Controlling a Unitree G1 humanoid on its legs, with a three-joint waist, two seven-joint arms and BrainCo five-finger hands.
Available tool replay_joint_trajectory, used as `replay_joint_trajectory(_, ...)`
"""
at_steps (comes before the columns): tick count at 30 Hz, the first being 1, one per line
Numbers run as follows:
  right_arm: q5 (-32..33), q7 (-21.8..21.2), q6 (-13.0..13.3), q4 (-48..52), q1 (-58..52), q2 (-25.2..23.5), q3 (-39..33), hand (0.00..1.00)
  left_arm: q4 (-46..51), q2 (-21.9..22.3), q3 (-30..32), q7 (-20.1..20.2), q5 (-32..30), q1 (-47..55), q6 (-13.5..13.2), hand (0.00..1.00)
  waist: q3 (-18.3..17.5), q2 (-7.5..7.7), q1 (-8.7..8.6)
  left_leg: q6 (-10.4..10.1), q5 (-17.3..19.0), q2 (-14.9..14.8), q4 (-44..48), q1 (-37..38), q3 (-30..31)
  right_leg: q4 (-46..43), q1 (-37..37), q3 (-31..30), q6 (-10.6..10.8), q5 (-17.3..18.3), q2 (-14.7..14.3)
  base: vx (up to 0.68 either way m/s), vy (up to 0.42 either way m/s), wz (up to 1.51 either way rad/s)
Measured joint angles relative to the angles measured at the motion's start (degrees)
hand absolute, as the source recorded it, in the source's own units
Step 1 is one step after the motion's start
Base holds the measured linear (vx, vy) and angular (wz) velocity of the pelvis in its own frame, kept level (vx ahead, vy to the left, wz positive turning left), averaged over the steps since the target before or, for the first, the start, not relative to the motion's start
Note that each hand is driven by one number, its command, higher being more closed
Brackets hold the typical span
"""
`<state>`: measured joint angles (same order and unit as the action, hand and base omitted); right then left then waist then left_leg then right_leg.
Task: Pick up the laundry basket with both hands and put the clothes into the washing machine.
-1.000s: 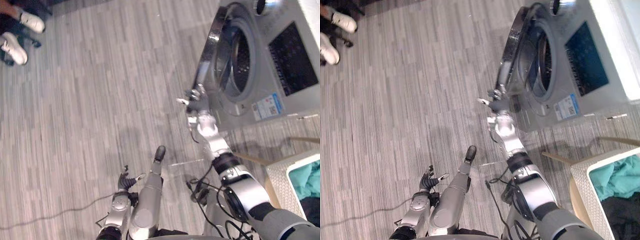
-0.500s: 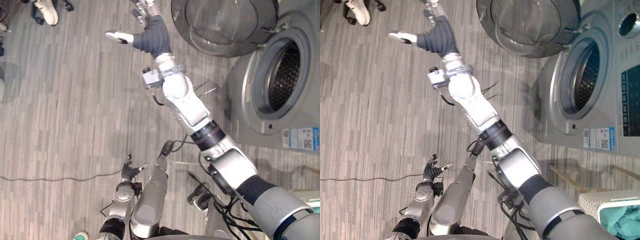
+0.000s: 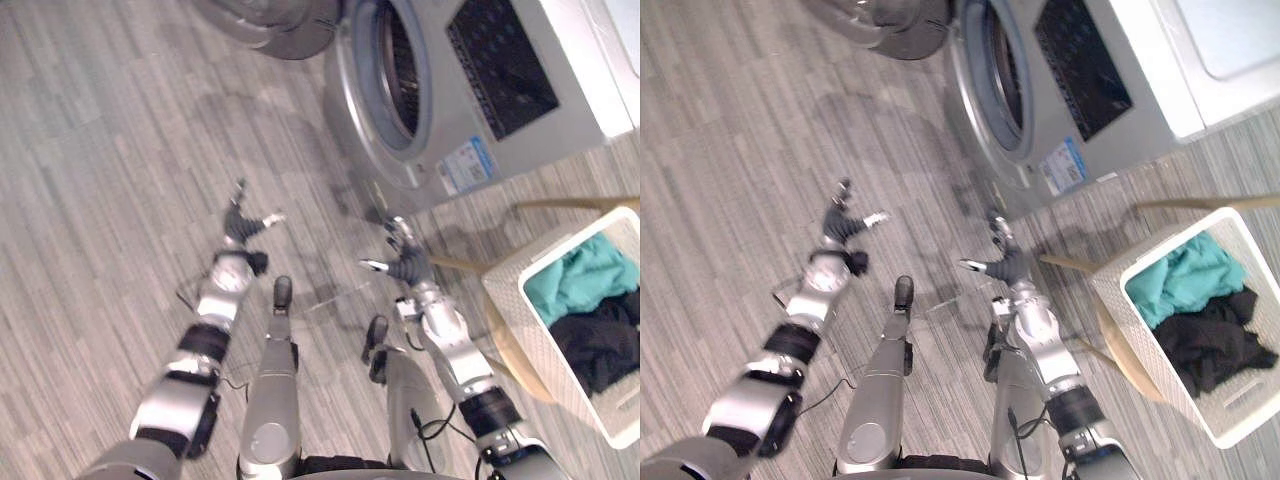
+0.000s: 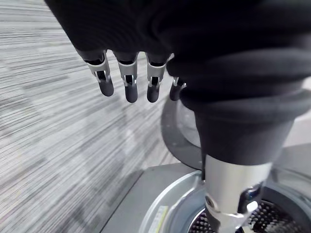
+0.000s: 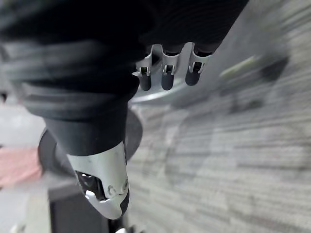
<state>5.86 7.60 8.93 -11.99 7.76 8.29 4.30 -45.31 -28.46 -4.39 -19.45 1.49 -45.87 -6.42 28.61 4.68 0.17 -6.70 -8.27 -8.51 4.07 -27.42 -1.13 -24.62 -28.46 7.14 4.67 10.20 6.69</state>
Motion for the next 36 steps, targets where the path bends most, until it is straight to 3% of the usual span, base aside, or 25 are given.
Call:
replay_joint_trajectory(3, -0.04, 1.24, 0.97, 2.17, -3.64, -0.57, -2.88, 0.00, -1.21, -5.51, 3.04, -1.99, 0.01, -4.59, 1.13, 0.00, 0.26, 0.93, -1.71, 0.49, 0.48, -1.50, 1.15, -2.87, -2.69, 3.88, -2.01, -2.00, 0.47, -3.69, -1.57, 0.00, 0.026, -0.53)
replay_joint_trajectory(9, -0.04, 3.68, 3.44, 16.88, -11.24, -2.77, -5.53, 0.00, 1.65, -7.25, 7.49, -3.58, -1.85, -8.55, 2.49, 0.00, 0.48, 1.41, -2.05, 0.83, 5.50, -5.62, 10.20, -9.81, -6.01, 10.19, -4.05, -4.26, 0.52, -8.86, -4.12, -0.01, 0.030, -0.48)
replay_joint_trajectory(15, 0.30, 4.82, 4.44, 23.25, -14.59, -4.30, -6.73, 0.00, 3.36, -8.57, 10.75, -4.76, -2.24, -12.23, 4.12, 0.00, 1.05, 2.57, -1.66, 0.50, 8.92, -9.86, 17.77, -16.33, -6.85, 13.30, -7.01, -5.81, 0.34, -11.89, -7.12, -0.01, 0.010, -0.40)
replay_joint_trajectory(23, 0.53, 4.53, 4.62, 24.81, -15.32, -4.79, -6.83, 0.00, 5.75, -10.18, 12.46, -3.51, -2.83, -14.21, 4.65, 0.00, 1.08, 2.64, -0.85, -0.11, 9.83, -11.63, 19.57, -17.25, -6.94, 13.99, -7.06, -5.86, 0.43, -12.51, -8.61, 0.05, -0.024, -0.11)
replay_joint_trajectory(28, 1.50, 3.25, 4.79, 28.05, -19.14, -4.80, -7.70, 0.00, 5.52, -11.24, 18.67, -2.73, -5.02, -14.02, 6.06, 0.00, 1.09, 2.64, 0.10, -0.10, 9.82, -11.62, 19.57, -17.20, -6.82, 13.88, -6.91, -5.69, 0.42, -12.50, -8.45, 0.04, 0.003, 0.03)
replay_joint_trajectory(32, 2.06, 2.61, 4.88, 29.35, -19.97, -4.75, -8.98, 0.00, 5.44, -12.70, 25.41, -2.38, -5.74, -9.52, 6.71, 0.00, 1.09, 2.63, 0.62, -0.11, 9.81, -11.61, 20.77, -16.03, -6.95, 13.64, -4.97, -5.03, 0.37, -12.48, -8.38, 0.04, 0.017, 0.10)
replay_joint_trajectory(36, 2.04, 2.41, 4.95, 30.68, -19.99, -4.71, -8.98, 0.00, 7.92, -10.05, 27.46, -2.04, -5.63, -0.16, 6.87, 0.00, 1.04, 2.55, 0.88, 0.53, 10.99, -11.48, 21.42, -13.30, -7.75, 13.21, -2.08, -4.09, -0.75, -11.70, -7.66, 0.02, 0.036, 0.10)
